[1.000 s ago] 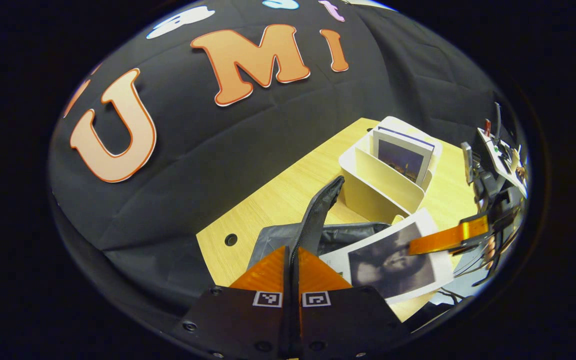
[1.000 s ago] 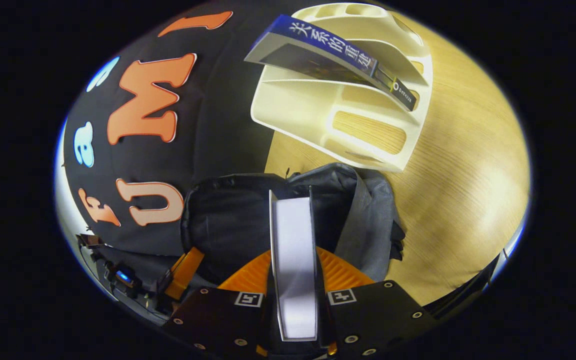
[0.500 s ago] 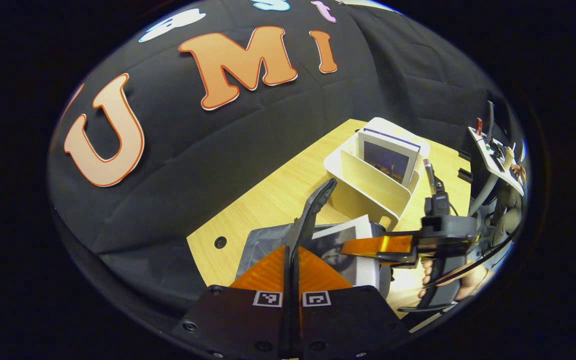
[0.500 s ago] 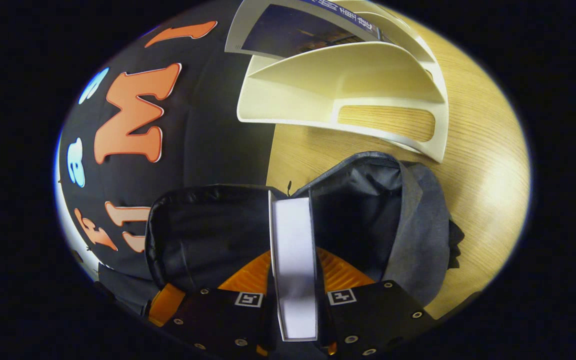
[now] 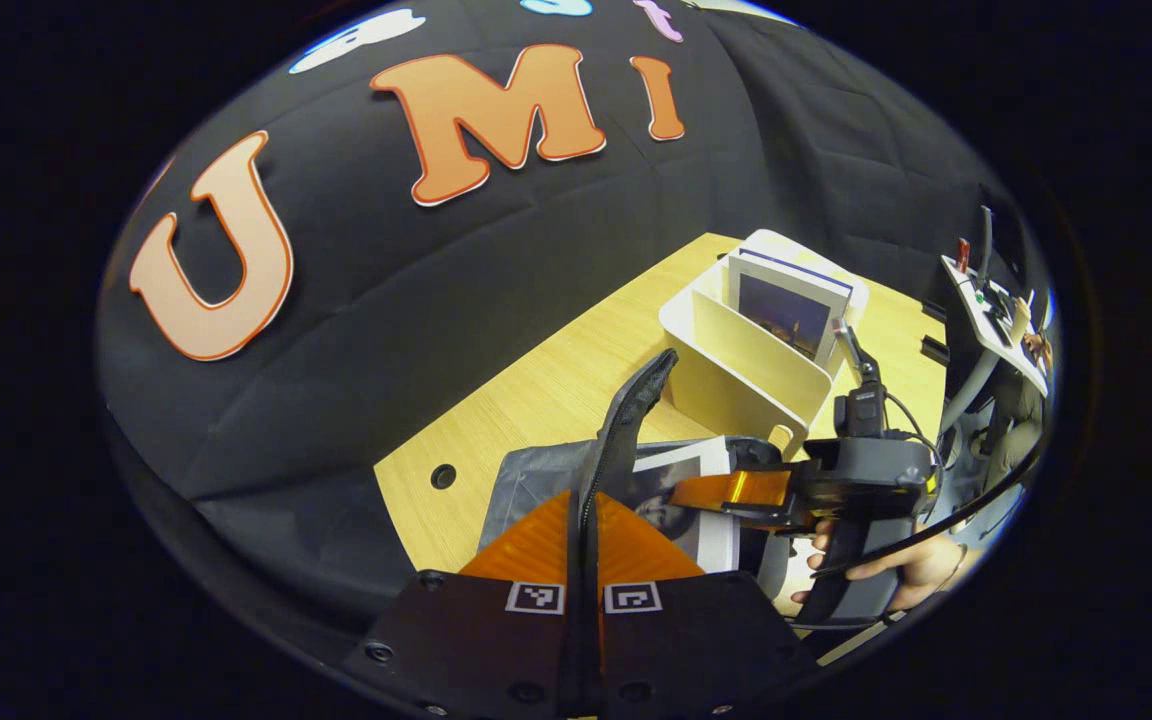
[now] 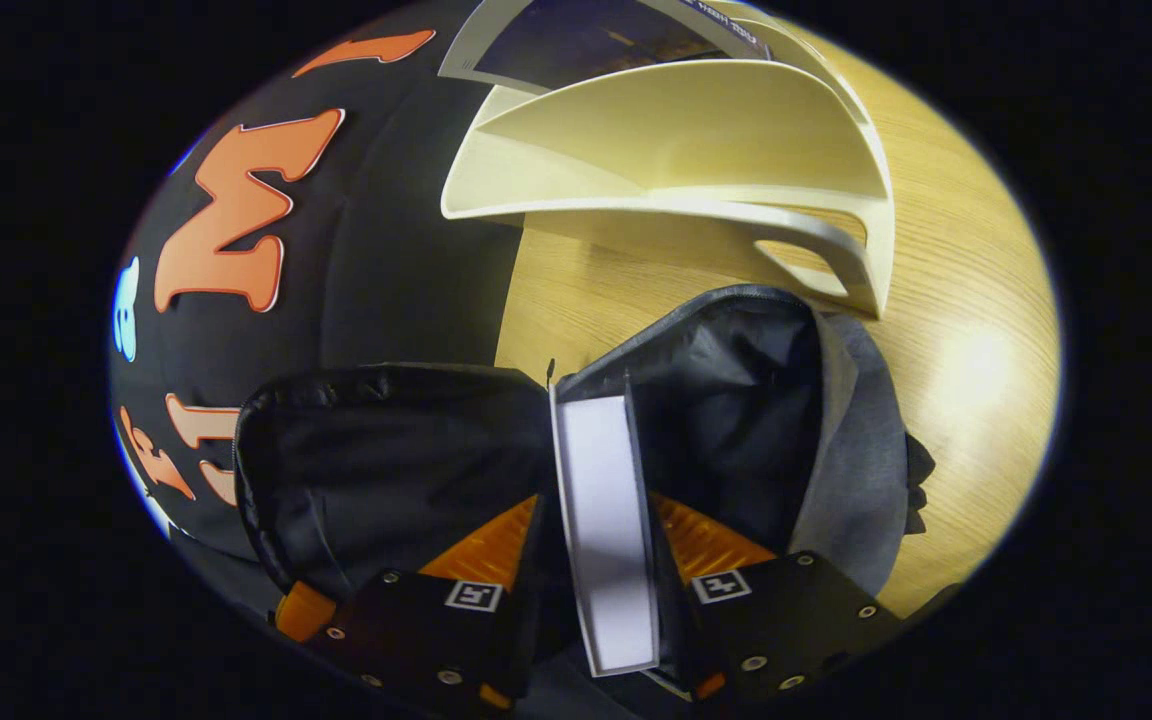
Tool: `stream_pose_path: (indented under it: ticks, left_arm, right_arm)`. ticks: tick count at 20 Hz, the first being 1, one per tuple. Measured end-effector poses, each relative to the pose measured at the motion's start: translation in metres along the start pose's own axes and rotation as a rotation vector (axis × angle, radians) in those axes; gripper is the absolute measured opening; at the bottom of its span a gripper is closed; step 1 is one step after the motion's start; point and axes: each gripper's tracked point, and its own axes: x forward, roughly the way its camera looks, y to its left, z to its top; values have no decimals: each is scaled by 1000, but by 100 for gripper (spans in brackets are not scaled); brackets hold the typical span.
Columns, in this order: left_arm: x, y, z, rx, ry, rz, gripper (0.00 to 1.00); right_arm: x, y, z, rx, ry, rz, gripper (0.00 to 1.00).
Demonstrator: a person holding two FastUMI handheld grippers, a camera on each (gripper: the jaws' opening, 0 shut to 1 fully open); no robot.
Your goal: Open the schoolbag, grab two books from the bookshelf and put them into the schoolbag.
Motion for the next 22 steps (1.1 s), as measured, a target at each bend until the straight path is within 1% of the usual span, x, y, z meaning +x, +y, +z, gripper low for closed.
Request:
stream_pose_path:
  ticks: [1,2,3,4,9,11,12,13,15,17,19,21,22]
  left_arm:
    - [1,1,-1,-14,2,-3,1]
    - [3,2,-2,-22,4,-3,1]
    - [3,3,-4,-26,6,-2,0]
    - [3,3,-5,-29,3,-4,1]
    - [0,-3,-11,-28,-4,-11,1]
    - [-3,-5,-16,-23,-12,-7,0]
    - [-4,-5,-18,-10,-14,-1,1]
    - [-5,-7,-22,-1,-16,2,0]
    - [-8,-11,-28,-38,-17,-19,1]
    - [-10,-8,-36,-88,-15,-30,0]
    - [-11,-2,-42,-116,-15,-20,0]
    - [-12,-7,-43,-131,-24,-31,0]
    - [-13,-9,-44,-128,-27,-36,1]
  right_arm:
    - [-5,-1,-2,0,19,-2,71]
    - [-10,-1,-5,-3,40,-8,64]
    - [-16,-4,-7,-15,56,-21,91]
    - [-22,-8,-8,-30,61,-38,96]
    - [-59,-18,6,-109,42,-87,98]
    - [-79,-28,17,-158,13,-127,98]
    - [-88,-31,24,-171,-7,-134,98]
    - [-98,-31,34,-173,-36,-137,98]
    - [-120,-35,60,-183,-93,-146,98]
    - [-146,-40,89,-226,-173,-170,98]
    - [-173,-44,119,-279,-250,-193,98]
    - [-200,-38,146,-312,-330,-191,98]
    - [-212,-34,160,-309,-369,-183,98]
